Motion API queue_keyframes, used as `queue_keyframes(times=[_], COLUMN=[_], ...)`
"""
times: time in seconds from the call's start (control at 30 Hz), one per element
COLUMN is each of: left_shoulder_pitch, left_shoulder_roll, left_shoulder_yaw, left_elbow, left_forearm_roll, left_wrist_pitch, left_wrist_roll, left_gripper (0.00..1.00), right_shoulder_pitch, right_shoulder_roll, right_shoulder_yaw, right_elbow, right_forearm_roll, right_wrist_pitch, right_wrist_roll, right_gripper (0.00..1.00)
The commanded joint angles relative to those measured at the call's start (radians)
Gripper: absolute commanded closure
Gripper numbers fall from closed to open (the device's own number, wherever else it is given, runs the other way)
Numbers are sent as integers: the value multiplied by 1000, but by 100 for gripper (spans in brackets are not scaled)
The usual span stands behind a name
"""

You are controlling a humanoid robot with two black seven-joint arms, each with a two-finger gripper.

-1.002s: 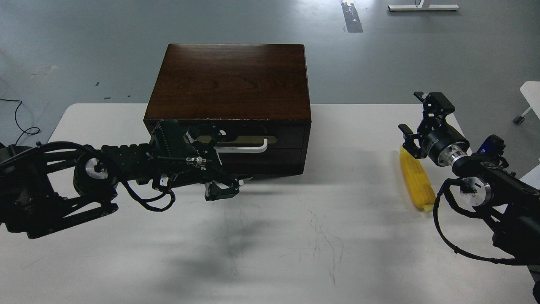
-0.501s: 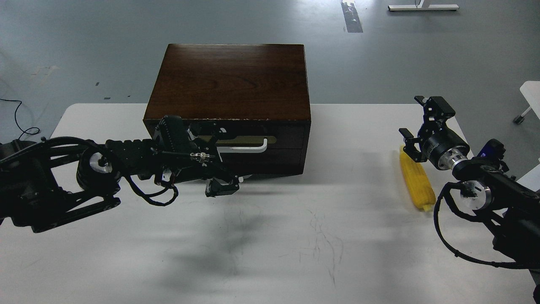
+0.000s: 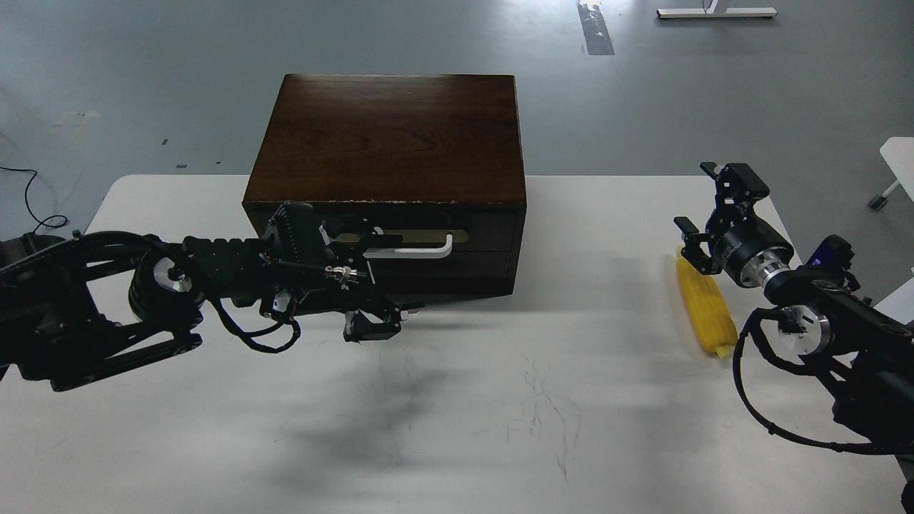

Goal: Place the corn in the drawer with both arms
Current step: 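Hook the left gripper onto the white drawer handle, then pull the drawer open toward the robot with the left gripper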

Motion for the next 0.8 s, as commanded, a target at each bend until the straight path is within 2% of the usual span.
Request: queue_keyframes(times=[0.0,0.13,0.33,0.43,0.77], left_shoulder_pitch=[-5,-7,-19,-21,-41], left_shoulder_roll=[-1,-5,-3,-2,6], left_shoulder_yaw=[0,1,1,1,14], left_elbow=[0,0,-4,-12,-41], left_forearm_roll=[0,0,0,0,0], left_wrist_pitch=[-10,-13,-53,-54,-56], left_wrist_roll=[-6,-57,-77,-124,-143], left_gripper=[1,1,1,1,1], right_shoulder_pitch=[-1,-4,-8,-10,-10], right_shoulder_roll=[0,0,0,0,0], right_shoulder_yaw=[0,0,0,0,4], right_elbow=[0,0,0,0,0], right_forearm_roll=[0,0,0,0,0], right_wrist_pitch=[0,0,0,0,-2], right_wrist_roll=[0,11,12,12,12], right_gripper=[0,0,0,0,0])
